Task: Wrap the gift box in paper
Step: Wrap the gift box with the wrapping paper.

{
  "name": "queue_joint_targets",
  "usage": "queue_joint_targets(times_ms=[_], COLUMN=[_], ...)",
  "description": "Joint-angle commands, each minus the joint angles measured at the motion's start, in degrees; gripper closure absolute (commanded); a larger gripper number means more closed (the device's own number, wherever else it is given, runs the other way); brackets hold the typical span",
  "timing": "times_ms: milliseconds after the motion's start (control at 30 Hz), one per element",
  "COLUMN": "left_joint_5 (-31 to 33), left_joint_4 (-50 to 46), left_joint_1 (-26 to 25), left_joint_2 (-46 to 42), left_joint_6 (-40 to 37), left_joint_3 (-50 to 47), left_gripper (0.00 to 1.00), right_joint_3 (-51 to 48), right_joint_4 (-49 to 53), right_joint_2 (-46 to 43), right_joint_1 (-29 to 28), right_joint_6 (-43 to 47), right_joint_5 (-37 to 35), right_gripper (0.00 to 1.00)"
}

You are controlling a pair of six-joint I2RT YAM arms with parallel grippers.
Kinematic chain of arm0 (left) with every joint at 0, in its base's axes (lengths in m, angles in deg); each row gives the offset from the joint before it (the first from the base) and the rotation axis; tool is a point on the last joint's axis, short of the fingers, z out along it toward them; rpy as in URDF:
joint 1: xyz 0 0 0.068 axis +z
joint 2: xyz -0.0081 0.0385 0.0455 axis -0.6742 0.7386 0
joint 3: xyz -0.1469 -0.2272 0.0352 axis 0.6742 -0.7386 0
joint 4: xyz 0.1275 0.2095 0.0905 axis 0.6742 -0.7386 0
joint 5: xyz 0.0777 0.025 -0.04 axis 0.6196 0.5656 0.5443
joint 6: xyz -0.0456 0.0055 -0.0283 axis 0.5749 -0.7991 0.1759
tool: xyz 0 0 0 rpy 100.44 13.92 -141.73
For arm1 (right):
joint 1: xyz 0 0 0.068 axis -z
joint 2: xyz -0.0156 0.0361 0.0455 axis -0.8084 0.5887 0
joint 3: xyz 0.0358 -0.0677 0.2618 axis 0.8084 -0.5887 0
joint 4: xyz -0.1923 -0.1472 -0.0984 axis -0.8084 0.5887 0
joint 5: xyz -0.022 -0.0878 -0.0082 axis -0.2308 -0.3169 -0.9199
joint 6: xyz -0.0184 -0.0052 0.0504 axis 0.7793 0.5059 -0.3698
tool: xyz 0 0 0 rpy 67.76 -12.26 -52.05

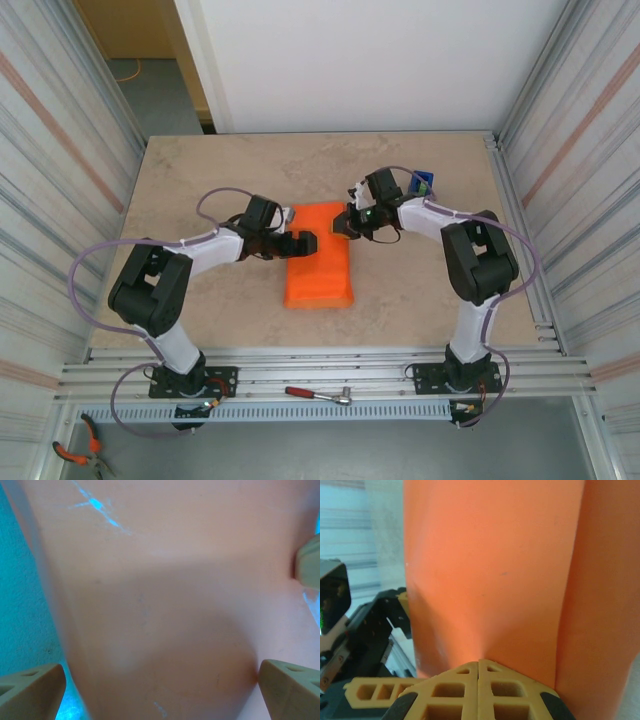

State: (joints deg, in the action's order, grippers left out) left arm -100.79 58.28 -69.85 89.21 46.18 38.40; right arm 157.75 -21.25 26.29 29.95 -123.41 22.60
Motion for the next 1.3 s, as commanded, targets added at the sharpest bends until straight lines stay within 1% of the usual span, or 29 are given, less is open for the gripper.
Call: queue_joint_targets(times_ms=[0, 200, 233, 300, 433, 500, 600, 667, 767, 800, 833, 933, 1033, 1100, 1267], left_joint_5=[-1.19, -2.75, -3.22, -3.74, -4.35, -4.55, -4.43, -4.15, 0.63, 2.90, 3.88, 2.72, 0.00, -2.89, -5.40], left_joint_4=[-1.60, 0.72, 0.93, 0.48, -1.05, -1.80, -1.57, 0.12, 2.73, 2.15, 1.49, -1.47, -8.05, -10.74, -7.43], left_joint_1=[0.06, 3.11, 3.89, 5.36, 8.03, 8.85, 9.95, 10.66, 10.73, 10.81, 10.99, 11.63, 11.84, 12.00, 12.07], left_joint_2=[-2.03, -5.15, -5.89, -7.21, -9.92, -11.07, -13.05, -14.59, -17.81, -18.61, -19.02, -18.82, -15.90, -13.45, -10.59], left_joint_6=[-0.21, 1.52, 1.62, 1.78, 1.97, 2.11, 2.68, 1.98, 0.00, 0.11, 0.13, 0.27, -0.20, -1.58, 1.20], left_joint_3=[1.70, 2.40, 2.52, 3.00, 3.89, 4.32, 3.75, 2.53, 0.51, 0.53, 0.89, 2.64, 6.29, 7.92, 5.10], left_gripper=[0.01, 0.01, 0.01, 0.01, 0.01, 0.01, 0.01, 0.01, 0.01, 0.01, 0.01, 0.01, 0.01, 0.01, 0.01], right_joint_3=[-1.72, -2.63, -2.98, -3.63, -5.32, -5.64, -5.31, -4.79, -3.96, -3.27, -2.49, 0.07, 2.77, 4.00, 3.15], right_joint_4=[-0.77, 0.13, 0.29, 1.09, 2.30, 3.49, 6.36, 8.40, 10.41, 11.53, 12.05, 13.13, 14.63, 15.30, 12.51], right_joint_2=[0.58, -3.99, -5.32, -8.06, -13.16, -14.92, -16.70, -17.54, -18.28, -18.06, -17.81, -16.40, -14.45, -13.23, -10.39], right_joint_1=[0.08, -0.21, -0.42, -0.74, -0.89, -1.06, -1.78, -2.06, -2.03, -1.86, -1.81, -1.87, -2.40, -2.38, -2.29], right_joint_6=[-1.90, -2.30, -2.29, -2.43, -3.24, -3.32, -3.76, -4.34, -6.07, -6.92, -7.50, -8.87, -9.55, -10.21, -12.18], right_joint_5=[-3.61, -5.31, -5.68, -7.61, -11.00, -12.70, -17.10, -19.51, -22.46, -23.05, -22.97, -22.54, -23.12, -23.79, -25.29], right_gripper=[1.00, 1.00, 0.97, 0.87, 0.58, 0.46, 0.36, 0.30, 0.20, 0.18, 0.17, 0.15, 0.14, 0.13, 0.11])
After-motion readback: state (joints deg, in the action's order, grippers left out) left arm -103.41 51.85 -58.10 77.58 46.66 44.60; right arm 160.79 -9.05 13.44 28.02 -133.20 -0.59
